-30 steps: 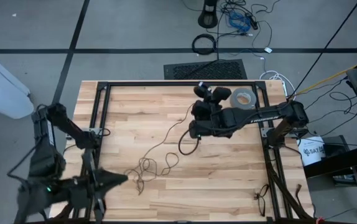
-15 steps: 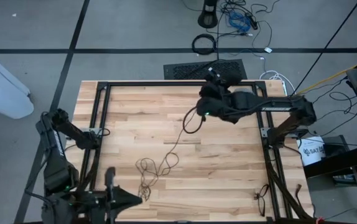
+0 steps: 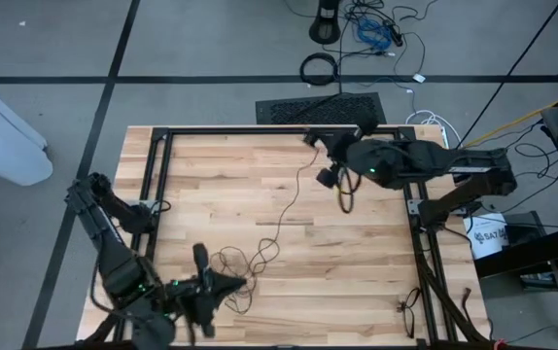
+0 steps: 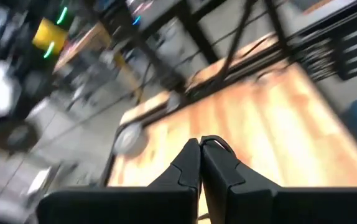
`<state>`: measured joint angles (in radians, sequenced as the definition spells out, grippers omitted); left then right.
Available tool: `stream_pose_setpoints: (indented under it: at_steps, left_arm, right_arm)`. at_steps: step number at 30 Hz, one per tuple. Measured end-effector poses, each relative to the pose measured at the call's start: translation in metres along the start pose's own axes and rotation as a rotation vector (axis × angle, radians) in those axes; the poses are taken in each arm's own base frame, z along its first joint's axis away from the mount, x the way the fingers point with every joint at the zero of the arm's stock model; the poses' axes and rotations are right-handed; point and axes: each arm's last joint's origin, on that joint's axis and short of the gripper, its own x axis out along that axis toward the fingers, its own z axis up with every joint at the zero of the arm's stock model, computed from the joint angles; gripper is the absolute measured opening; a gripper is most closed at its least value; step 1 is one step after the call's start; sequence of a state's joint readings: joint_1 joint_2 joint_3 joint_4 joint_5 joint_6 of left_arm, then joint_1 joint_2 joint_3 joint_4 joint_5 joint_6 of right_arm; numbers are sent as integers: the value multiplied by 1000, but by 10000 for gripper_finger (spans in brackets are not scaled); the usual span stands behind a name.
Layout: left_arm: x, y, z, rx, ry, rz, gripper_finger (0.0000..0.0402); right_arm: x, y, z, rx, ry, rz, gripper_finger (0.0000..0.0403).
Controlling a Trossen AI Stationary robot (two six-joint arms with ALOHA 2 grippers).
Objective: Coil cords
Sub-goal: Uncoil the black wire from the spool
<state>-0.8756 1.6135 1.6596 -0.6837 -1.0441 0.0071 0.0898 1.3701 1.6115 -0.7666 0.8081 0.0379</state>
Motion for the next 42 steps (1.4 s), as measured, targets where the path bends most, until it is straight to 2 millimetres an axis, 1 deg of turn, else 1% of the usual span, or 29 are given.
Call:
stream_pose_setpoints:
  at_steps: [2, 5, 7, 10, 14, 16, 18, 21, 23, 27, 30, 33, 35, 37, 40, 42]
  left_arm:
    - [9, 8, -10, -39, 73, 72, 10]
    - [20, 22, -28, -88, 186, 149, 10]
    - [28, 26, -38, -121, 235, 190, 10]
    - [38, 26, -50, -120, 279, 220, 10]
    - [50, 24, -59, -147, 322, 166, 13]
    - [54, 23, -61, -159, 329, 147, 23]
    - [56, 22, -61, -153, 330, 130, 42]
    - [59, 22, -60, -152, 318, 131, 82]
    - [61, 24, -60, -156, 312, 152, 107]
    - [65, 30, -60, -127, 288, 249, 139]
    - [66, 37, -57, -150, 254, 325, 145]
    - [66, 45, -52, -179, 231, 338, 146]
    - [67, 47, -49, -184, 214, 337, 146]
    - [67, 46, -46, -170, 205, 297, 146]
    - [68, 42, -42, -205, 193, 177, 146]
    - [67, 39, -40, -212, 187, 132, 146]
  right_arm:
    - [-10, 2, 1, 13, -16, 77, 0]
    - [-25, 4, 1, 29, -43, 146, 0]
    - [-35, 5, 2, 31, -65, 179, 0]
    - [-51, 7, 3, 42, -103, 230, 0]
    - [-71, 8, 6, 67, -166, 298, 0]
    - [-78, 8, 8, 79, -196, 322, 0]
    - [-84, 9, 9, 81, -216, 340, 0]
    - [-88, 10, 10, 79, -231, 348, 0]
    - [-89, 10, 9, 77, -232, 315, 0]
    - [-88, 10, 8, 62, -228, 268, 0]
    - [-86, 14, 8, 41, -223, 259, 0]
    - [-85, 17, 8, 26, -219, 258, 0]
    - [-83, 20, 8, 12, -216, 256, 0]
    - [-81, 23, 7, -4, -212, 255, 0]
    - [-81, 24, 7, -14, -210, 254, 0]
    - [-81, 24, 7, -13, -211, 253, 0]
